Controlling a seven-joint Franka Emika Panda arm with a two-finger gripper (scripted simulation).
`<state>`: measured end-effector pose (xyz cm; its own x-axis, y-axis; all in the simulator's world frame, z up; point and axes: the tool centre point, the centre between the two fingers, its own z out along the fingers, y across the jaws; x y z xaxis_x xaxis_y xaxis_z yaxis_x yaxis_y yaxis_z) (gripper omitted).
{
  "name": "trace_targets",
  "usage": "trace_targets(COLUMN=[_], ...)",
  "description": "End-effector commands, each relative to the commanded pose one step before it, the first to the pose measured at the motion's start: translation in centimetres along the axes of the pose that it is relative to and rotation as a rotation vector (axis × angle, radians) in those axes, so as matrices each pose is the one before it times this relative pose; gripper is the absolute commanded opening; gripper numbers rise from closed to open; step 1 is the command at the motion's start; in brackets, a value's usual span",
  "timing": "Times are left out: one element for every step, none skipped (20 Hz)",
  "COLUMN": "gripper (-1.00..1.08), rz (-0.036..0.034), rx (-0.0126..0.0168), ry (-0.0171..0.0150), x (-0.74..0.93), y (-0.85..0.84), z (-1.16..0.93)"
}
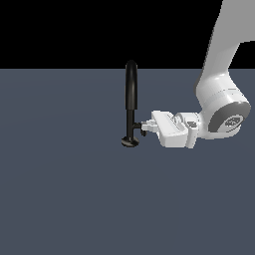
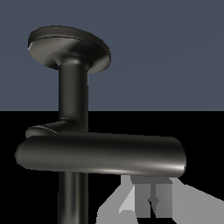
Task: Turn on the faucet by rotating a designated handle.
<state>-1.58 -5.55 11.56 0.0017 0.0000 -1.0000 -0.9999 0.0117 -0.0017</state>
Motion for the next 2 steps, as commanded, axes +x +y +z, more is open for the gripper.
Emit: trace_targets(gripper=[-1.0,-1.0], rz=[0.03632,0.0], rx=[0.00425,0.0], ry=[-0.00005,0.0], x=[3.178,0.0], y=[1.533,0.0], z=[-0.026,0.0])
